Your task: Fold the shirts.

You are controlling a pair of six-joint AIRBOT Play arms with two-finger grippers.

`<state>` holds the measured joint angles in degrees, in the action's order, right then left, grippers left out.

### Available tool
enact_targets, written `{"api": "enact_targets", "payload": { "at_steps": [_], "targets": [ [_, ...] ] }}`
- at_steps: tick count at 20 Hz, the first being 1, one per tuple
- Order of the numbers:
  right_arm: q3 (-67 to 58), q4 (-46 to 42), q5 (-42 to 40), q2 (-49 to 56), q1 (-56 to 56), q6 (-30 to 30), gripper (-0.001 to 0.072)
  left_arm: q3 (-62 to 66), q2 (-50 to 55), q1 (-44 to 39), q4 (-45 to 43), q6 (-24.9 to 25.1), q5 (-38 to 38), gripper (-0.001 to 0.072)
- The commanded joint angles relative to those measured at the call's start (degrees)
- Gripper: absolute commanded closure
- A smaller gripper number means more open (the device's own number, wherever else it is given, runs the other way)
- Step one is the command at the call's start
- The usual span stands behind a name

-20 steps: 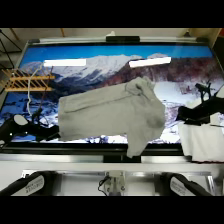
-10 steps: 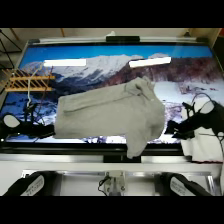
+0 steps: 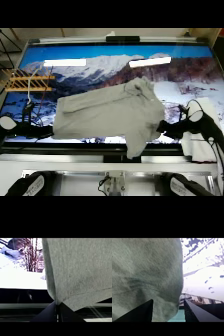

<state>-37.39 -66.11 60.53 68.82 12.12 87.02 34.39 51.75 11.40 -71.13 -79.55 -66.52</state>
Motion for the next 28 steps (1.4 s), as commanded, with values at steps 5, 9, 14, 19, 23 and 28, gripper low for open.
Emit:
{"api": "enact_targets", "payload": {
  "at_steps": [5,9,14,19,23,28],
  "targets": [
    [-0.66,1.22,-3.74,1.38,-3.74,0.28,0.064,-1.01,-0.04,0.02,-1.64,0.07,0.09,0.0674],
    [-2.43,0.94,-1.75,-3.48,-3.74,-0.37,0.064,-5.29,0.87,0.0,-1.68,0.0,3.69,0.0673],
    [-2.4,0.92,1.68,-4.17,-3.74,-0.26,0.064,-6.12,3.17,0.02,1.53,-0.2,8.04,0.0235],
    [-2.4,0.92,2.34,-4.17,-3.74,-0.24,0.064,-4.83,4.09,3.37,0.0,-0.15,4.39,0.0164],
    [-2.4,0.94,2.34,-4.17,-3.74,-0.24,0.064,-5.01,10.58,3.08,2.23,0.5,5.09,0.0174],
    [-2.51,1.14,3.06,-4.26,-3.74,-0.42,0.064,-4.52,15.78,3.1,13.31,6.8,6.45,0.0674]
  ]
}}
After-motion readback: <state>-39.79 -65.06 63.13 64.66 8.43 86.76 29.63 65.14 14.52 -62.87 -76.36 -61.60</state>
